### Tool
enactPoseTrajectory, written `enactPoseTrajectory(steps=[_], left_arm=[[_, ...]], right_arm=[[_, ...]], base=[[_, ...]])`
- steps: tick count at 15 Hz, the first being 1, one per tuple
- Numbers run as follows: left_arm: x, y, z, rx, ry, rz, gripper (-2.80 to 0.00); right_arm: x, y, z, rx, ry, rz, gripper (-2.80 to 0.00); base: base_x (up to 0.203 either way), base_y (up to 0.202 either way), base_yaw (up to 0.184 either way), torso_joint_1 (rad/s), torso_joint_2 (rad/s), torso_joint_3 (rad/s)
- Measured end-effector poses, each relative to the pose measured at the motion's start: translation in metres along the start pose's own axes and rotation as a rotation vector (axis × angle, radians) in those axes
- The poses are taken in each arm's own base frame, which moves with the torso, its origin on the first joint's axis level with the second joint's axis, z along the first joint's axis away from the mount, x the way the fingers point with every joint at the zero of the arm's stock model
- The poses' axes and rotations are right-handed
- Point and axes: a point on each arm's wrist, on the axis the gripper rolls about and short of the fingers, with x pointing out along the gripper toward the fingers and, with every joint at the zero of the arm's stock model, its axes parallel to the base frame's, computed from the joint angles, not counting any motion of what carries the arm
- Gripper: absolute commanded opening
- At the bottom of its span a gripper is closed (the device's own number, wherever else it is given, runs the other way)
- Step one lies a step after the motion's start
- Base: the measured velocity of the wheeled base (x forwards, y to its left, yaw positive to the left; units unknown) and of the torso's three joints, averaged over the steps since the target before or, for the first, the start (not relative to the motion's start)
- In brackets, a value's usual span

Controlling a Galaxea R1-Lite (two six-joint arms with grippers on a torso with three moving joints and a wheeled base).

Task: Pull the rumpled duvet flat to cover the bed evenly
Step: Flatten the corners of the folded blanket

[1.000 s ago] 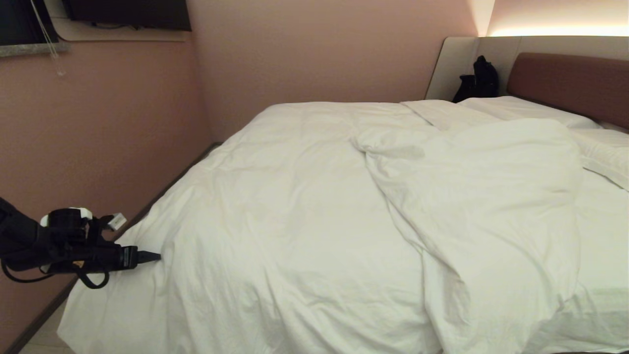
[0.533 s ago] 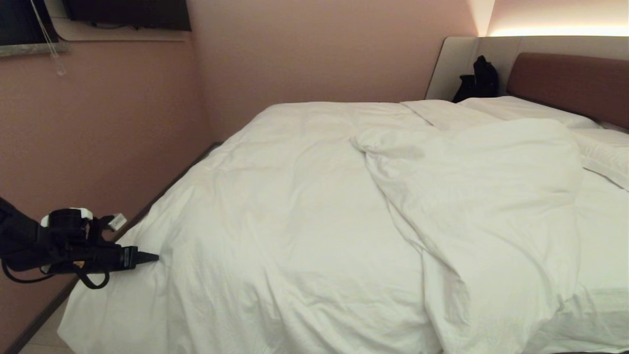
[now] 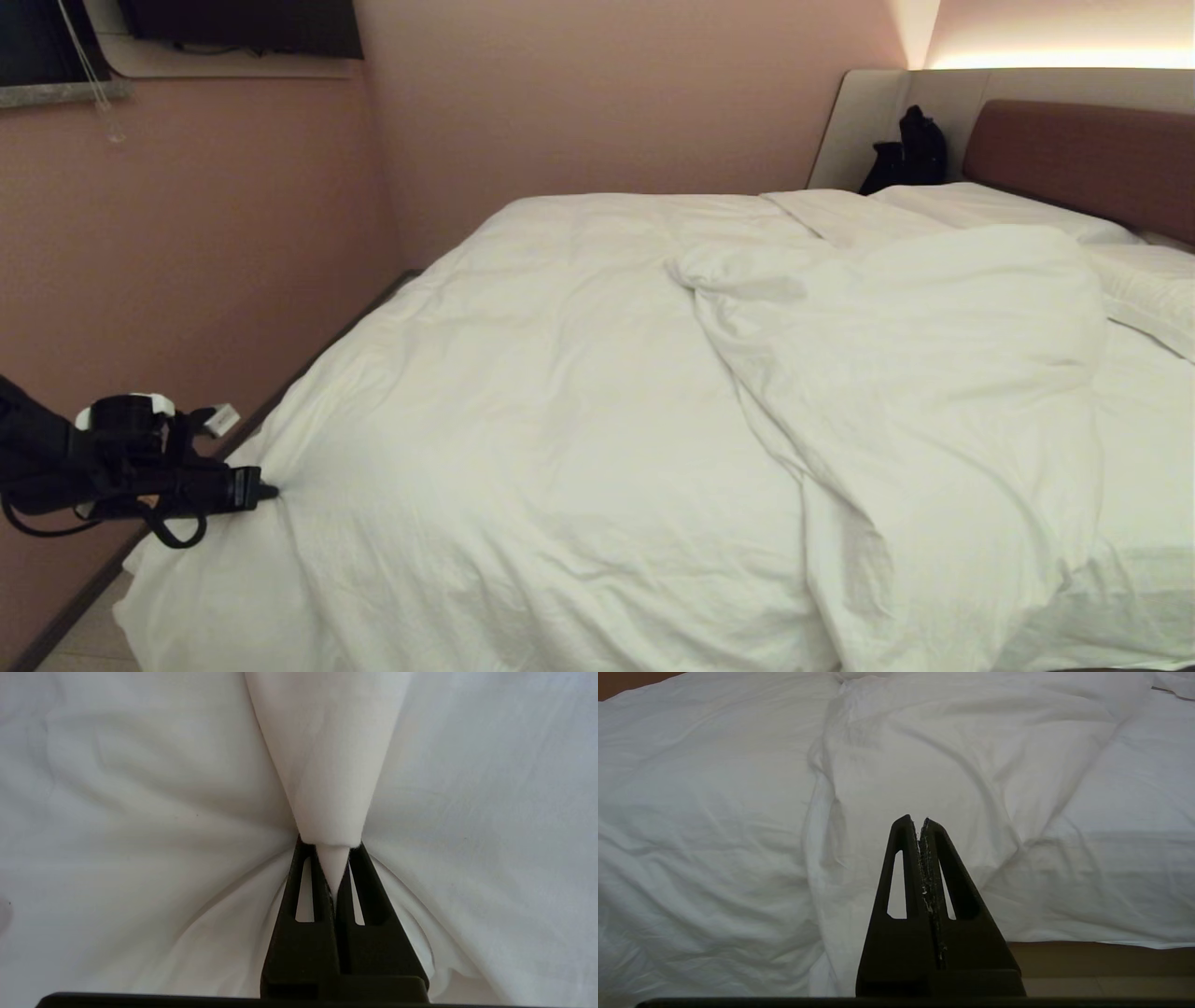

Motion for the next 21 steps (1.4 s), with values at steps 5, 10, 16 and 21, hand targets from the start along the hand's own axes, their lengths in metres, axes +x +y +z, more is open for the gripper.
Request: enactPoseTrajectory(steps=[5,10,16,21], left_arm=[[-0.005,-0.003,-0.001,-0.001,0.003,0.002,-2.80],[-0.021,-0.010,-0.007,-0.009,0.012,0.005,-2.80],[-0.046,-0.003,-0.009,-0.022,0.002,0.060,-2.80],[-0.052,0.006,-0.006,-0.020,-0.022,0.097,-2.80]], right_arm=[[0.000,0.000,0.000,0.000,0.000,0.000,-2.80],[0.000,0.000,0.000,0.000,0.000,-0.001,-2.80],[0.000,0.000,0.000,0.000,0.000,-0.001,-2.80],[0.000,0.000,0.000,0.000,0.000,0.000,-2.80]], base=[[0.000,0.000,0.000,0.000,0.00,0.000],[0.000,0.000,0.000,0.000,0.00,0.000],[0.000,0.000,0.000,0.000,0.00,0.000],[0.000,0.000,0.000,0.000,0.00,0.000]])
